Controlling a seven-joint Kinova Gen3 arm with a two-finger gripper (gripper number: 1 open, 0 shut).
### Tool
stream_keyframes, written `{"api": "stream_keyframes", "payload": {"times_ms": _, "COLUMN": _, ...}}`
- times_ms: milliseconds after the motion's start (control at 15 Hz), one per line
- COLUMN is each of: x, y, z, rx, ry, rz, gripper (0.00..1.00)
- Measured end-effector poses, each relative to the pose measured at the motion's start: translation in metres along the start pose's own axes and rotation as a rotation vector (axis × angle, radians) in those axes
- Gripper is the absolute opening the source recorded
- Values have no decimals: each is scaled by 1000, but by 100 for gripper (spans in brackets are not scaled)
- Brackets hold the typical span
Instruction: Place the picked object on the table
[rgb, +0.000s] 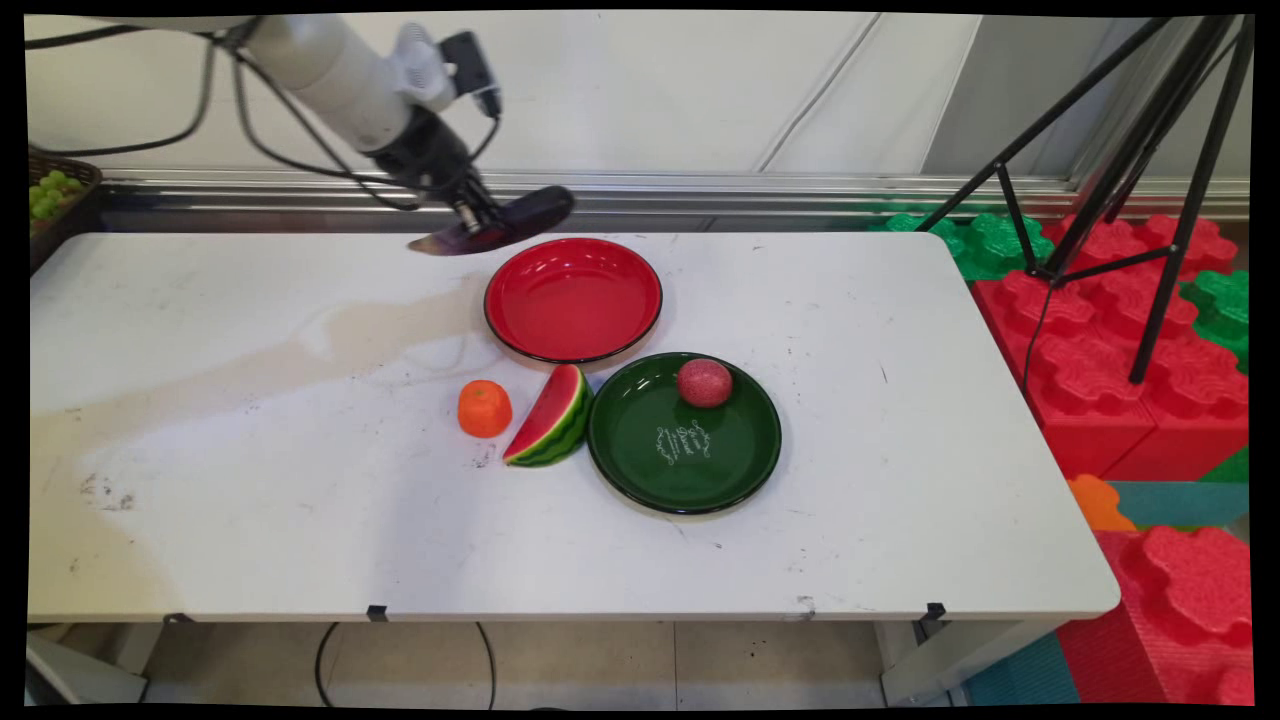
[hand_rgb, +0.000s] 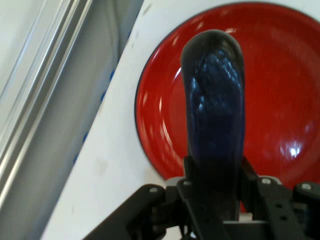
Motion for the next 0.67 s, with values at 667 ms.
{"api": "stream_keyframes", "payload": {"times_ms": 667, "x": -67, "y": 39, "z": -45, "rx": 42, "ry": -86, "rz": -161, "gripper": 0}}
